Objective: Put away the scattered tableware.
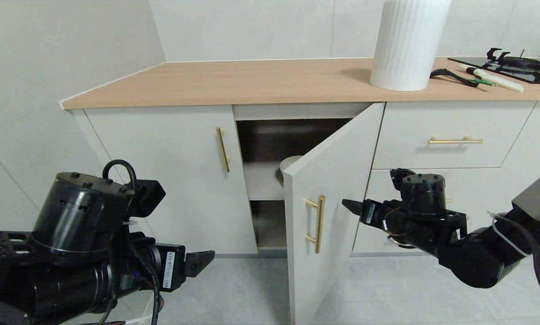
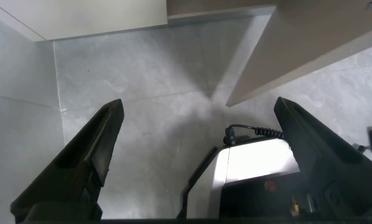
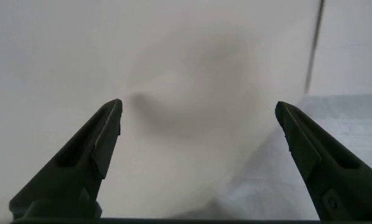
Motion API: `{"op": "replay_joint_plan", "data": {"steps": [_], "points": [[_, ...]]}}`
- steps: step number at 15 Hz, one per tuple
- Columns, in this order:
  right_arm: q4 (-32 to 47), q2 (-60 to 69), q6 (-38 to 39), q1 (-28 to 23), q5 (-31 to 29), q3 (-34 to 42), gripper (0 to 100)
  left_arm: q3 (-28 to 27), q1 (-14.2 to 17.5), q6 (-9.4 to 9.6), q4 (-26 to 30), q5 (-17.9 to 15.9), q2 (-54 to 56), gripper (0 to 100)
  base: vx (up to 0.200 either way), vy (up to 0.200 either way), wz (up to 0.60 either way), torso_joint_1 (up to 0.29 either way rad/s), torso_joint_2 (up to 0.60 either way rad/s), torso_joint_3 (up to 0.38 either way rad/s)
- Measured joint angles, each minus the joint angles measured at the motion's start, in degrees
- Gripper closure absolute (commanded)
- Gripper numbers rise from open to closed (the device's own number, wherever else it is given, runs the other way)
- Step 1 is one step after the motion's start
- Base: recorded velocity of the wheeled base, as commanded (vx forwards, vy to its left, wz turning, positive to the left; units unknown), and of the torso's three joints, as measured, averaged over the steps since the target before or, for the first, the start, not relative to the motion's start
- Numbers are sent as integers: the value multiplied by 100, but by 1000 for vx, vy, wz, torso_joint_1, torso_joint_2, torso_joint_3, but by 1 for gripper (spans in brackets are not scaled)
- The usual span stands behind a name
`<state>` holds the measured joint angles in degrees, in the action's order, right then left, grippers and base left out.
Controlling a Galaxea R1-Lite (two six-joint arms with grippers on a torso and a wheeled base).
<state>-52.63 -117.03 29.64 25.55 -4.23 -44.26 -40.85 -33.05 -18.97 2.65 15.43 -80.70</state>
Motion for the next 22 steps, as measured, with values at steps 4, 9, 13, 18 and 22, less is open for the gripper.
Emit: {"op": "replay_joint_plan", "data": {"steps": [4, 9, 13, 18, 22], "points": [[-41, -182, 277, 27, -12, -99, 0, -2, 0, 1, 11, 5, 20, 0, 200, 0, 0, -5, 1, 6], [-48, -229, 413, 44, -1, -207, 0, -2, 0, 4, 6, 0, 17, 0, 160, 0, 0, 3, 2, -1], [-74, -257, 674, 49, -69, -330, 0, 0, 0, 0, 0, 6, 22, 0, 0, 0, 0, 0, 0, 0], [-61, -332, 945, 27, -371, -617, 0, 4, 4, 1, 0, 2, 27, 0, 0, 0, 0, 0, 0, 0], [-50, -441, 1024, -34, -692, -892, 0, 6, 0, 0, 0, 2, 22, 0, 0, 0, 0, 0, 0, 0]]}}
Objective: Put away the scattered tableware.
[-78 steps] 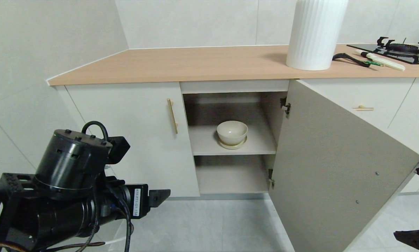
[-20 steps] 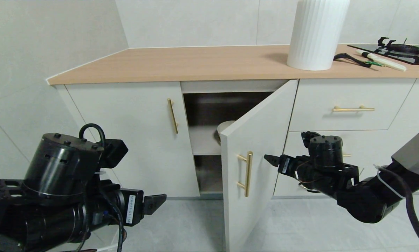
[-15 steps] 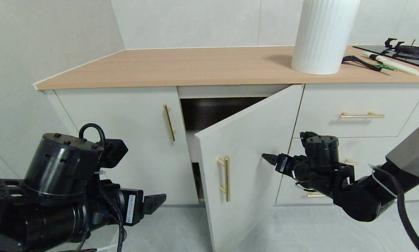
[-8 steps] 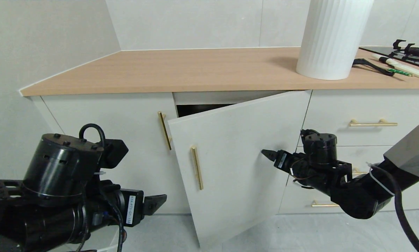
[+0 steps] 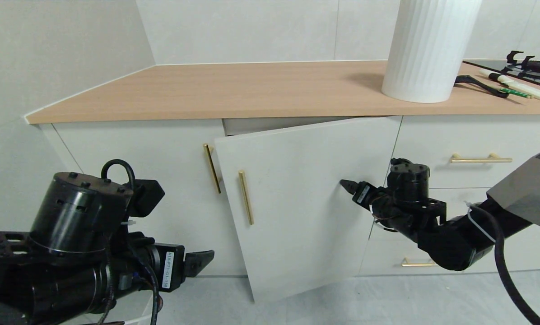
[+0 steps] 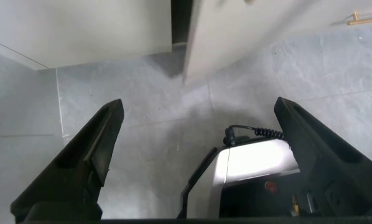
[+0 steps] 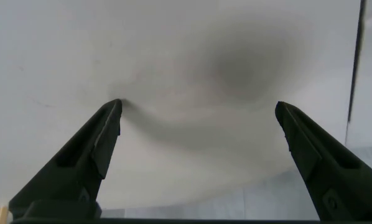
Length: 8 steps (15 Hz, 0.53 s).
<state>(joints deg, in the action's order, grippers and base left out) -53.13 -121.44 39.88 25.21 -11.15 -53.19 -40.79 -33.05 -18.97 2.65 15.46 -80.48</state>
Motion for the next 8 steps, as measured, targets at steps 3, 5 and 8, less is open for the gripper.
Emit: {"op": "replay_joint_plan", "data": {"steps": [3, 5, 8], "points": [[9, -155, 2, -35, -312, -251, 0, 0, 1, -2, 0, 0, -2, 0, 0, 0, 0, 0, 0, 0], [35, -268, 0, -38, -589, -417, 0, 0, 1, -7, 0, -2, -2, 0, 0, 0, 0, 0, 0, 0], [61, -452, -5, -73, -907, -688, 0, 2, 0, -13, 0, -2, -2, 0, 0, 0, 0, 0, 0, 0]]}}
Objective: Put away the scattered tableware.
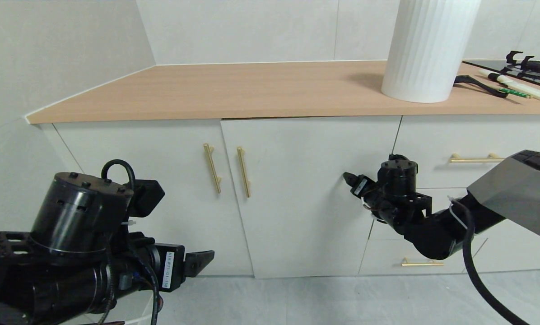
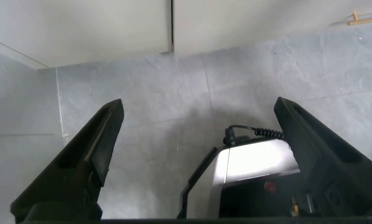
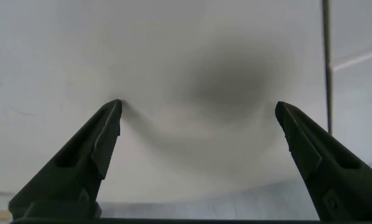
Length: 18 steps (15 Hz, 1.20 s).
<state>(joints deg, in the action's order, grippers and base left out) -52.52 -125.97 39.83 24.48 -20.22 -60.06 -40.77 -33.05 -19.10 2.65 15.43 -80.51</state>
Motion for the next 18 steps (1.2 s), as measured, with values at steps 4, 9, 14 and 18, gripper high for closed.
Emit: {"op": "replay_joint_plan", "data": {"steps": [4, 9, 14, 18], "points": [[-4, -127, -4, -32, -106, -143, 0, 0, 0, -5, 0, 0, -2, 0, 0, 0, 0, 0, 0, 0], [-17, 588, -6, 0, 1777, 1097, 0, 0, 0, -2, 0, 0, -2, 0, 0, 0, 0, 0, 0, 0], [-22, 1753, -650, -95, 3001, 2244, 0, -9, 4, -5, -2, 2, 2, 0, 0, 0, 0, 0, 0, 0], [-20, 2286, -1496, -89, 2366, 2498, 0, -13, 144, 6, -40, 38, 146, 0, 0, 0, 0, 0, 0, 0]]}}
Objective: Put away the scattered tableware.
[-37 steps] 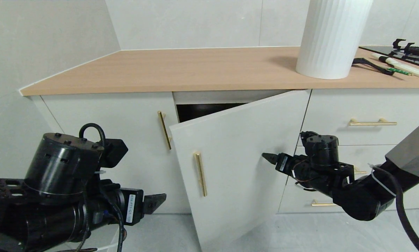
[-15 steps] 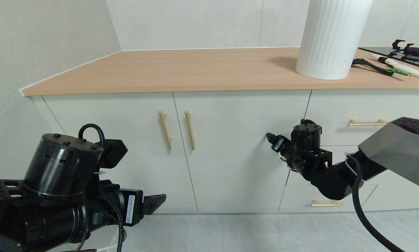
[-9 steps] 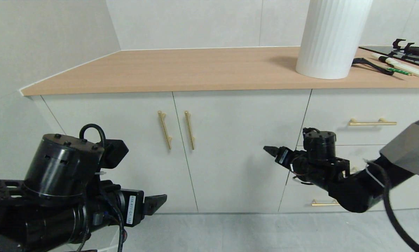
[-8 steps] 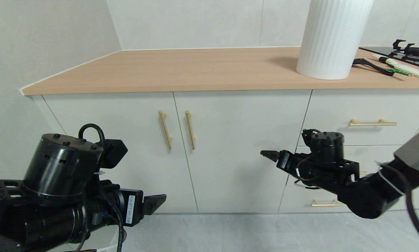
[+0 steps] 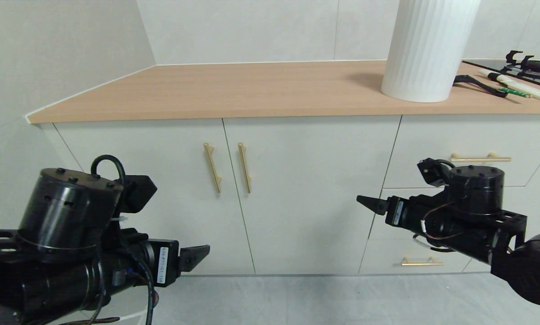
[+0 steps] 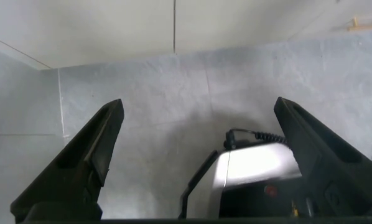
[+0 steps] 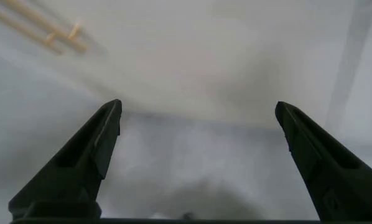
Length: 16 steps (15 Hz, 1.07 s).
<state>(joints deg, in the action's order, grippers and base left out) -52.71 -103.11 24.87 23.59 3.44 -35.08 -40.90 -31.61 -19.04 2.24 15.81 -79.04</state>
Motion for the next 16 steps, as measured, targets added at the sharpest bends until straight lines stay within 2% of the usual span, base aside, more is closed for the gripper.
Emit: {"op": "replay_joint_plan", "data": {"steps": [5, 7, 8, 11, 13, 16], "points": [[2, 1497, -588, -44, -689, 700, 0, 319, 206, 5, -135, 105, 785, 0, 0, 0, 0, 0, 0, 0], [0, 2254, -917, -177, -1058, 1073, 0, 562, 232, 95, -171, 224, 1408, 0, 0, 0, 0, 0, 0, 0], [2, 2634, -1047, -238, -1131, 1232, 0, 689, 254, 205, -173, 268, 1741, 0, 0, 0, 0, 0, 0, 0], [321, 4068, -1565, -535, -1252, 1632, 0, 1086, 610, 752, -182, 349, 2954, 0, 0, 0, 0, 0, 0, 0], [1020, 5065, -1875, -859, -1279, 1742, 0, 1229, 1028, 1062, -184, 356, 3779, 0, 0, 0, 0, 0, 0, 0], [2356, 6532, -2375, -1114, -1312, 1783, 0, 1296, 1525, 1317, -151, 356, 4898, 0, 0, 0, 0, 0, 0, 0]]}}
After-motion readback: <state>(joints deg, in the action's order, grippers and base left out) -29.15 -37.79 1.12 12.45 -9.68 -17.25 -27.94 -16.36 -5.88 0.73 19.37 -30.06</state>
